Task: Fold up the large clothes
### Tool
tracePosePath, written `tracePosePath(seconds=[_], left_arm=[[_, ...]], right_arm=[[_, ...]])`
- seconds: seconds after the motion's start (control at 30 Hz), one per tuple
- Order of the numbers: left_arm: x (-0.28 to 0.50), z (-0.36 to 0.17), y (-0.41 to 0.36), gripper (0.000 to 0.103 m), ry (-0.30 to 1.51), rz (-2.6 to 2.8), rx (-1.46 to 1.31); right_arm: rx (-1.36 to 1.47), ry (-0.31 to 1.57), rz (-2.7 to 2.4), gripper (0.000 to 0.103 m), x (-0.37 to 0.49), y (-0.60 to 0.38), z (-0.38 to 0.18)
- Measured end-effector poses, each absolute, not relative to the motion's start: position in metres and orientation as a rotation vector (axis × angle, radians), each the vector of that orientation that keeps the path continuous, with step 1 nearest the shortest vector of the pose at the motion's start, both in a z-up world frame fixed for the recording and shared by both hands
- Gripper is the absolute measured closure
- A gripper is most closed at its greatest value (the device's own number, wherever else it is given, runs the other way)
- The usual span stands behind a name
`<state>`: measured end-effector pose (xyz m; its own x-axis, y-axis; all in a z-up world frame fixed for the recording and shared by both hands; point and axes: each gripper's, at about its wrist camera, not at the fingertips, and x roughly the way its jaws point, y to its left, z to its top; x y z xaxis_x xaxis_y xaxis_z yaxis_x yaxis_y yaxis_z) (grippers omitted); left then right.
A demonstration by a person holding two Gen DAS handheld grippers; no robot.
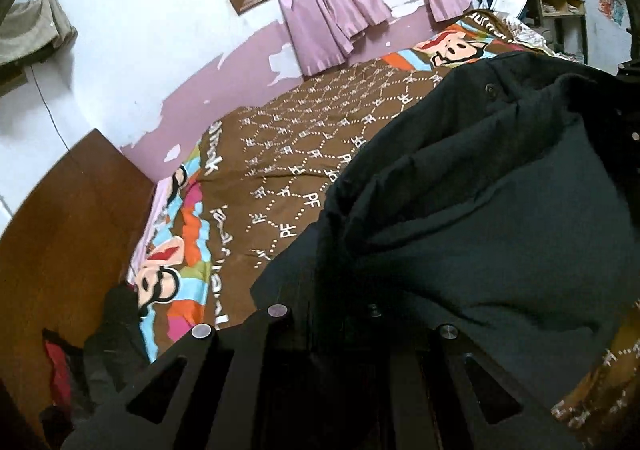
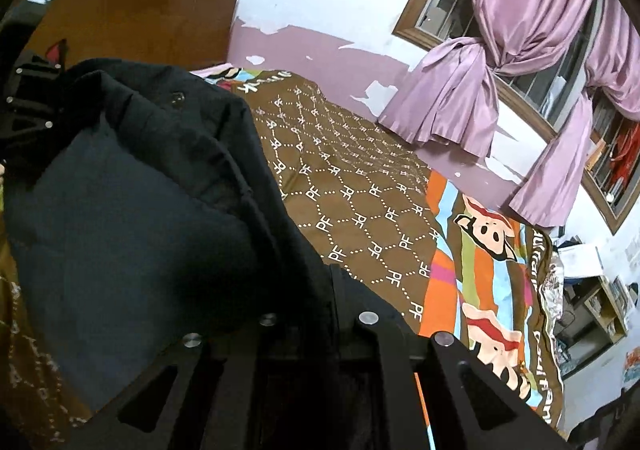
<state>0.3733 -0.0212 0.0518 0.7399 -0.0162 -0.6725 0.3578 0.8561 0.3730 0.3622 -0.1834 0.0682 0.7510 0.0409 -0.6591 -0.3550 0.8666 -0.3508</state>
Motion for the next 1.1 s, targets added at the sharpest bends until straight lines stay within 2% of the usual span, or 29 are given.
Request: tracePosePath(seconds=[0.23,0.37,0.43,0.47,0.53,0.57,0.63,0.7,0.73,0.9,1.1], left_arm=[[0.422,0.008,-0.018,0.093,0.75,-0.236,0.461],[0.427,0.0,-0.015,0.092,0.745,-0.244,0.433],[0.428,0.001,-0.011,0.089,0.747,-0.25,0.417],[0.429,0.001,-0.013,0.086,0.747,-0.247,0.41],[0.43,0.003,-0.007,0.067,0.739,-0.222,0.381],[0.431,0.004,-0.007,0.061,0.735,-0.213,0.367],[0.427,0.011,0.001,0.041,0.715,-0.22,0.311],[0.422,0.021,0.009,0.03,0.679,-0.221,0.252],[0.418,0.026,0.013,0.024,0.66,-0.218,0.223],[0.403,0.055,0.028,0.015,0.56,-0.191,0.093],[0.382,0.079,0.047,0.012,0.462,-0.213,0.013]], right_arm=[[-0.51,0.711,0.223,0.092,0.396,-0.19,0.036],[-0.468,0.722,0.234,0.089,0.408,-0.194,0.02],[-0.463,0.714,0.229,0.082,0.411,-0.194,0.016],[-0.456,0.707,0.215,0.076,0.411,-0.195,0.015],[-0.432,0.696,0.188,0.058,0.411,-0.199,0.016],[-0.409,0.689,0.178,0.045,0.411,-0.203,0.019],[-0.362,0.667,0.185,0.038,0.408,-0.21,0.028],[-0.331,0.642,0.183,0.024,0.402,-0.215,0.037],[-0.32,0.627,0.181,0.021,0.401,-0.217,0.041],[-0.179,0.555,0.176,0.003,0.384,-0.233,0.065],[-0.084,0.547,0.218,0.0,0.363,-0.24,0.08]])
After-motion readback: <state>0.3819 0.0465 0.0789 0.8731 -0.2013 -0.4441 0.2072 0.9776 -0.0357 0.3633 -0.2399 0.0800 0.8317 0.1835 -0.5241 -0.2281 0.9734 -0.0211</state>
